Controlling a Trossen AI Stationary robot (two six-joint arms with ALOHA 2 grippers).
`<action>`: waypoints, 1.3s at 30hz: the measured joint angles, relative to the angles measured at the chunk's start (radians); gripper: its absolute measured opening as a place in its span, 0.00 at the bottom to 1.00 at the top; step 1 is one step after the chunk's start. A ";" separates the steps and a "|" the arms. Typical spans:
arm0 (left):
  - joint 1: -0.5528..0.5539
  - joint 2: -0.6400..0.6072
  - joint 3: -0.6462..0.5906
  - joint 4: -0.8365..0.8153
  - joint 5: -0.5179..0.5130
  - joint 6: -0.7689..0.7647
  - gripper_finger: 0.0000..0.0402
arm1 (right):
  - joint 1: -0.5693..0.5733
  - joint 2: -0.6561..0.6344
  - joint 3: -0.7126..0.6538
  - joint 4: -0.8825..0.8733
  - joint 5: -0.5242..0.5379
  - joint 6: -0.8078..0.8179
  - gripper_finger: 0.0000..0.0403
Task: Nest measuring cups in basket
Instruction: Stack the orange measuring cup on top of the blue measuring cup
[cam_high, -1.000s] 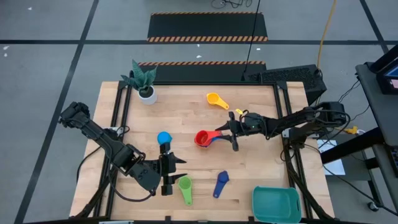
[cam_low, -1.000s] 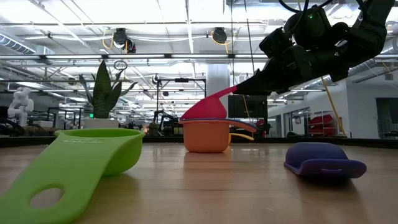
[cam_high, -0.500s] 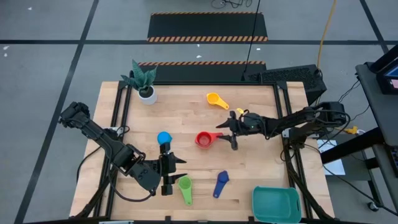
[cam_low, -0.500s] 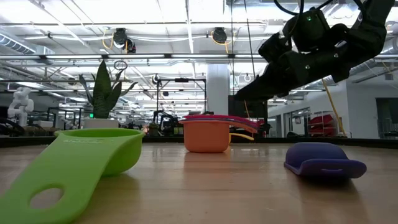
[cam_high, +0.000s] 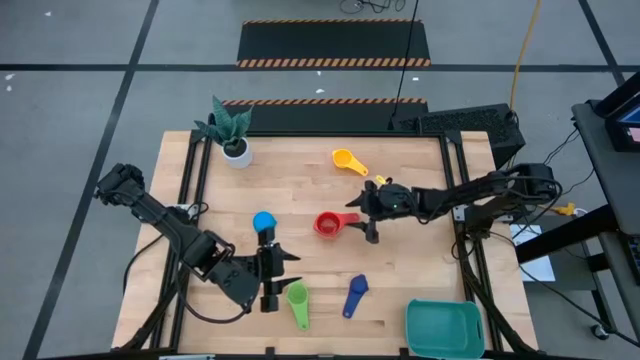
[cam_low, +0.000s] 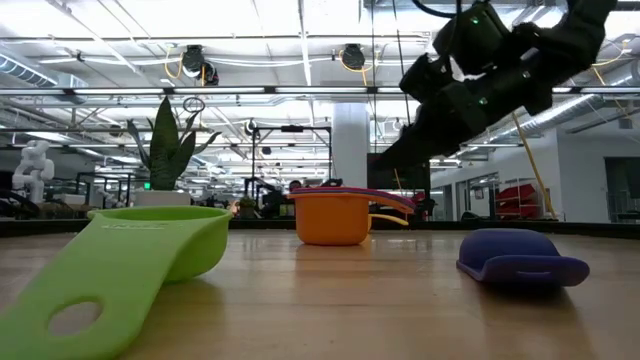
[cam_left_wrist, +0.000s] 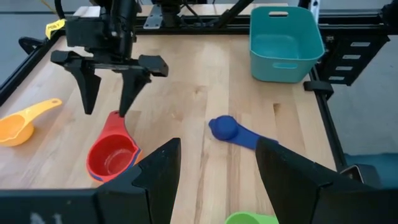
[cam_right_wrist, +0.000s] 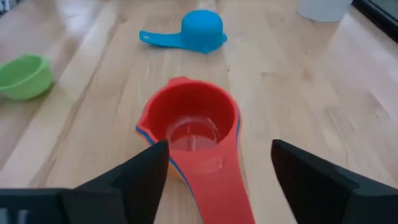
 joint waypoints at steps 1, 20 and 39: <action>0.002 0.000 0.000 0.000 0.000 -0.004 0.53 | 0.002 0.000 0.009 -0.008 -0.001 -0.005 0.72; -0.023 0.022 0.000 0.001 0.000 -0.073 0.53 | -0.059 0.024 0.017 -0.038 -0.113 -0.029 0.78; -0.020 0.022 0.000 0.001 0.000 -0.011 0.53 | -0.017 0.088 0.016 -0.032 -0.036 -0.012 0.78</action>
